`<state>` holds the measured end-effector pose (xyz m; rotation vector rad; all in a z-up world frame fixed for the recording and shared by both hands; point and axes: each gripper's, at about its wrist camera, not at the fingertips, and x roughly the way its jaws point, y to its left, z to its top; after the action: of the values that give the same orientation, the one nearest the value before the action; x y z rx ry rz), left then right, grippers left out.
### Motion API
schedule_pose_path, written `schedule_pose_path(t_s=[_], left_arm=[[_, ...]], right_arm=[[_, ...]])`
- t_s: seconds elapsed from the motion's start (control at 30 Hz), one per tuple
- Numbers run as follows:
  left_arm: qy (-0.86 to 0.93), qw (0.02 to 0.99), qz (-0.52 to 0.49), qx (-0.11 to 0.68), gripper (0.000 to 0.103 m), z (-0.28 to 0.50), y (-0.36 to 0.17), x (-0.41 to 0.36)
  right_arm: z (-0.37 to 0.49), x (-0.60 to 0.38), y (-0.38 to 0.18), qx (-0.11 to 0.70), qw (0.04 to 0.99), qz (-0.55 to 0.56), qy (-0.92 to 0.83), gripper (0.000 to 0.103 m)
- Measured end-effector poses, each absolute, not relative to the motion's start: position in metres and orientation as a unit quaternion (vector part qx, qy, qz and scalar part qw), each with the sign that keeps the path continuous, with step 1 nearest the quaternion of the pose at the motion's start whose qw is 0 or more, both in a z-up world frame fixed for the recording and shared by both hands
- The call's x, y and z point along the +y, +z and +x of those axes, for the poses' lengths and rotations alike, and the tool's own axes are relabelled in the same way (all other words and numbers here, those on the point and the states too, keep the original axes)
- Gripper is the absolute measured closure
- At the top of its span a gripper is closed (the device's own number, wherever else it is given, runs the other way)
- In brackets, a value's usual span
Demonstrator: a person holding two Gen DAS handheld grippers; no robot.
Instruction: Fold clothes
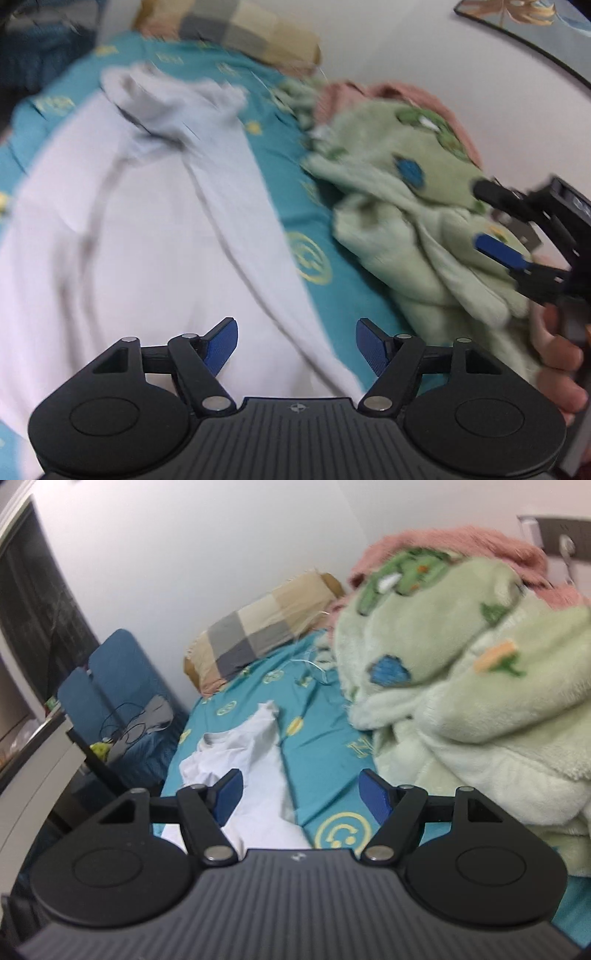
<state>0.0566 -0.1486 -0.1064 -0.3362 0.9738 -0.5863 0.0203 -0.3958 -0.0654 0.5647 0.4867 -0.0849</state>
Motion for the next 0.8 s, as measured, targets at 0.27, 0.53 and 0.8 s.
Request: schedule_pose_path(t_s=[0.27,0.53,0.8], left_arm=[[-0.275,0.79,-0.124,0.533,0.066,0.051,-0.162,-0.22],[-0.277,0.773,-0.178,0.542,0.101,0.062,-0.141,-0.171],[-0.251,0.8,-0.183,0.514,0.101,0.066,-0.1,-0.083]], right_arm=[[0.019,-0.427,-0.086,0.244,0.904,0.347,-0.058,0.031],[0.029,-0.43,-0.098,0.265,0.894,0.358,-0.057,0.031],[0.046,-0.404,-0.1,0.316,0.894,0.317,-0.018,0.031]])
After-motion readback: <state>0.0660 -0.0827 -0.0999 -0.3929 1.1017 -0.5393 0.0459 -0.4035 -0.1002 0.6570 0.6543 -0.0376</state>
